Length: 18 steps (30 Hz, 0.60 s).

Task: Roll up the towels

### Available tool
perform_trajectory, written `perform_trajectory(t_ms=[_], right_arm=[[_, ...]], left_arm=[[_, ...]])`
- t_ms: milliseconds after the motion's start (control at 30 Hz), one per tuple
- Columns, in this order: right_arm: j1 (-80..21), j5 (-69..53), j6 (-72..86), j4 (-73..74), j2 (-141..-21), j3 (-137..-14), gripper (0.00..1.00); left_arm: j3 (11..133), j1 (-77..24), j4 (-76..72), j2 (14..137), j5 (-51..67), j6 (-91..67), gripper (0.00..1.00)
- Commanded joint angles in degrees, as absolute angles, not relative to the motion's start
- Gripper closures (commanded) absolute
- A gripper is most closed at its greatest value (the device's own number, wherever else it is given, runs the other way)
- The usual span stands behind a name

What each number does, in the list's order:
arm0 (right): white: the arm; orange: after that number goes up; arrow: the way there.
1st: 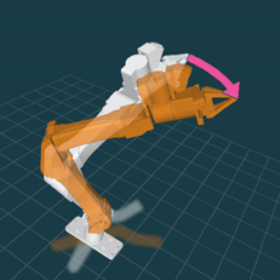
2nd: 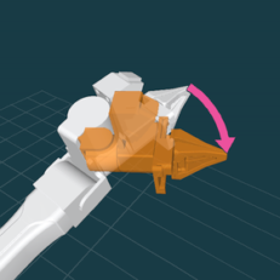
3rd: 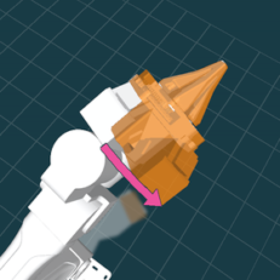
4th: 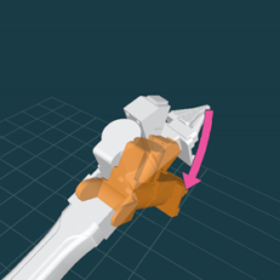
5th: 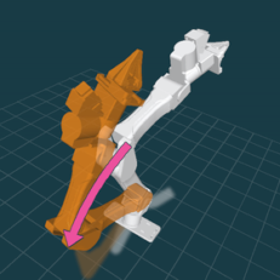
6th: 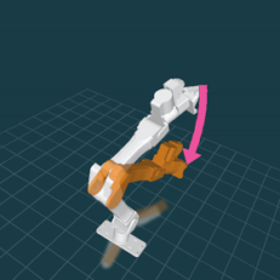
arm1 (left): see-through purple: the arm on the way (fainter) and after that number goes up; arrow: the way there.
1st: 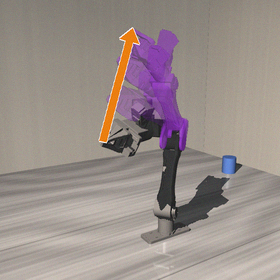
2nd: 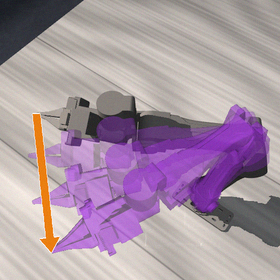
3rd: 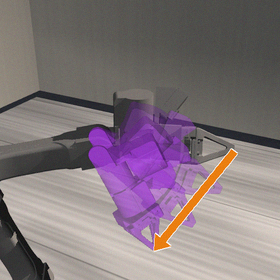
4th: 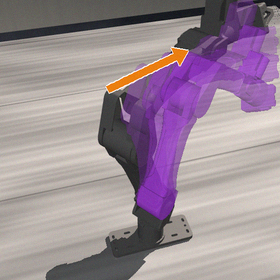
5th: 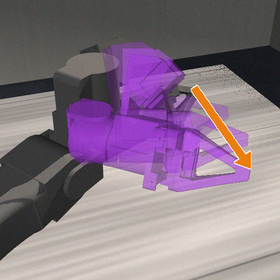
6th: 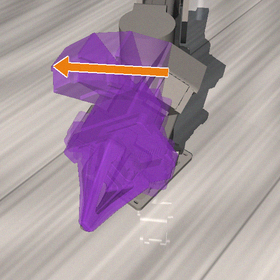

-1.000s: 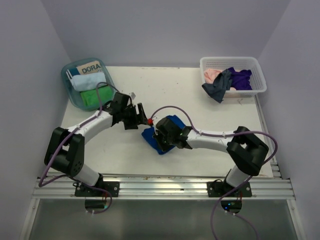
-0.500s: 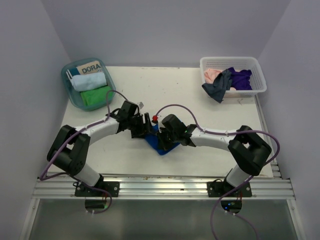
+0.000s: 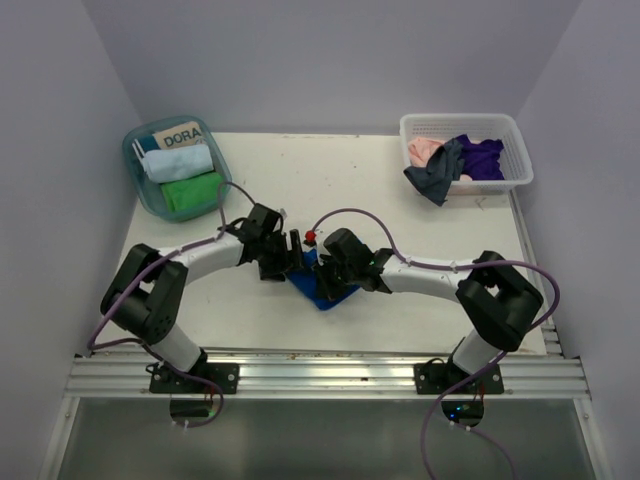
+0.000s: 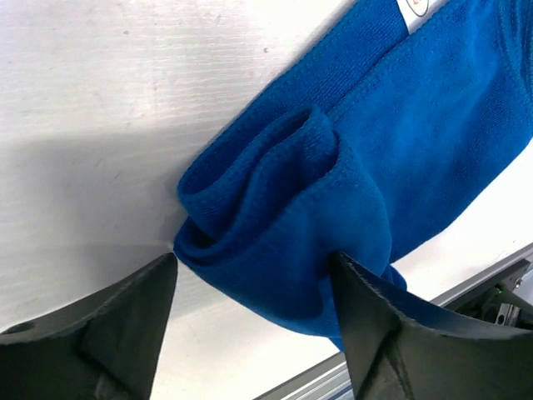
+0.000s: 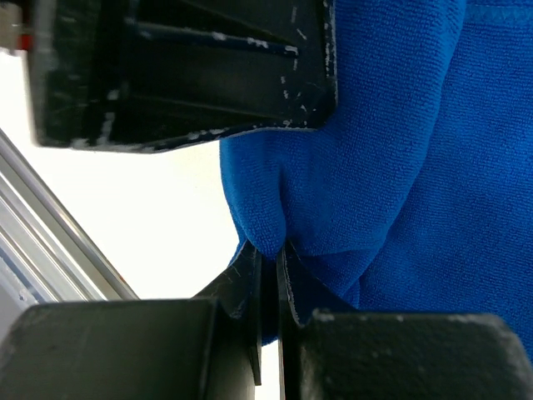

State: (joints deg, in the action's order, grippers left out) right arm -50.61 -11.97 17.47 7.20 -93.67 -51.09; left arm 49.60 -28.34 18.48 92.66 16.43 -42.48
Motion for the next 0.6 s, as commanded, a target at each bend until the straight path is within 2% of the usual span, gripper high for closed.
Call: perform_trajectory(t_ms=[0, 200, 367, 567], right_arm=[[-50.4, -12.0, 17.7, 6.7, -91.5, -51.0, 1.0], [-50.2, -12.2, 18.5, 5.7, -91.3, -50.8, 1.0], [-50.2, -13.6, 20.0, 4.0, -91.8, -50.5, 1.0], [-50.2, -13.3, 20.4, 3.9, -91.1, -50.4, 1.0]], left_arm=[[50.3, -28.6, 20.7, 88.2, 14.0, -43.1, 0.21], [44.7, -28.6, 16.3, 82.4, 13.5, -49.2, 0.18], [39.4, -29.3, 6.3, 84.5, 16.6, -53.9, 0.21], [37.3, -30.2, 2.8, 86.2, 13.7, -55.7, 0.22]])
